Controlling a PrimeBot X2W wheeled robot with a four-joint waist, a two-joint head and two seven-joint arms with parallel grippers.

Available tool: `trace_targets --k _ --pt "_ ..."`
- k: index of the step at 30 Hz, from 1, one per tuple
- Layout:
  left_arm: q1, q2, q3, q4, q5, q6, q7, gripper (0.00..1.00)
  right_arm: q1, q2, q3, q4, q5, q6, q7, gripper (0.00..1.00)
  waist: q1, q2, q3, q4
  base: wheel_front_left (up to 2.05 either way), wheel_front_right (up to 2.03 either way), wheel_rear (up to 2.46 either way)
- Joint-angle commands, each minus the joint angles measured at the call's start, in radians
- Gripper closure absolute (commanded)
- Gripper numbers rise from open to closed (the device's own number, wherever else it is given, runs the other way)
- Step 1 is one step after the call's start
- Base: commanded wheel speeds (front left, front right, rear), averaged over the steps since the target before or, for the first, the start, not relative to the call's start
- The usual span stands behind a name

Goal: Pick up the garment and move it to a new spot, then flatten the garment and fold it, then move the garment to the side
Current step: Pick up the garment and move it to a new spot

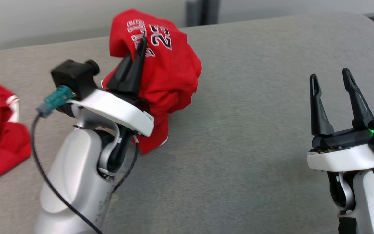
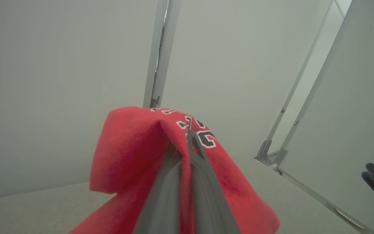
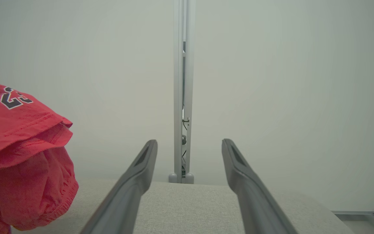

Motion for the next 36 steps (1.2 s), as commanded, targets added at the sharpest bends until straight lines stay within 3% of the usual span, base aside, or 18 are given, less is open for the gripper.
trace_targets --k 1,6,7,8,9,10,15,21,28,36 --pt "0.005 0.002 -0.005 0.011 0.009 0.009 -0.011 1.0 -0.004 -0.004 -0.003 -0.005 0.004 0.0 -0.007 0.0 0.0 0.0 0.039 -0.075 0.0 0.0 0.0" --pt "0.007 -0.01 -0.065 0.111 0.038 0.047 -0.056 1.0 -0.007 -0.004 -0.008 -0.018 0.024 0.0 -0.006 0.0 0.0 0.0 0.07 -0.163 0.0 0.0 0.0" --pt "-0.003 -0.014 -0.114 0.192 0.055 0.059 -0.064 0.64 -0.004 -0.004 -0.013 -0.021 0.037 0.0 -0.006 0.0 0.0 0.0 0.077 -0.198 0.0 0.0 0.0" --pt "-0.008 -0.015 -0.13 0.219 0.07 0.062 -0.071 0.49 -0.002 -0.004 -0.014 -0.022 0.041 0.0 -0.006 0.0 0.0 0.0 0.078 -0.206 0.0 0.0 0.0" --pt "-0.011 -0.014 -0.142 0.244 0.072 0.061 -0.071 0.09 -0.001 -0.004 -0.013 -0.022 0.043 0.0 -0.006 0.0 0.0 0.0 0.079 -0.212 0.0 0.0 0.0" --pt "-0.014 -0.014 -0.152 0.266 0.079 0.06 -0.079 0.0 0.0 -0.004 -0.013 -0.023 0.045 0.0 -0.006 0.0 0.0 0.0 0.078 -0.215 0.0 0.0 0.0" --pt "-0.024 -0.016 -0.157 0.324 0.061 0.061 -0.126 0.0 0.012 -0.004 -0.027 -0.021 0.041 0.0 -0.006 0.0 0.0 0.0 0.056 -0.2 0.0 0.0 0.0" --pt "-0.012 0.005 -0.13 0.322 0.055 0.075 -0.197 0.0 0.03 -0.005 -0.025 -0.016 0.019 0.0 -0.006 0.0 0.0 0.0 0.004 -0.136 0.0 0.0 0.0" --pt "0.061 0.067 -0.085 0.264 0.067 0.094 -0.268 0.0 0.064 -0.005 -0.013 0.004 -0.016 0.0 -0.006 0.0 0.0 0.0 -0.065 -0.051 0.0 0.0 0.0" --pt "0.268 0.136 -0.04 0.124 0.105 0.116 -0.302 0.0 0.148 -0.006 0.012 0.034 -0.036 0.0 -0.006 0.0 0.0 0.0 -0.144 0.048 0.0 0.0 0.0"
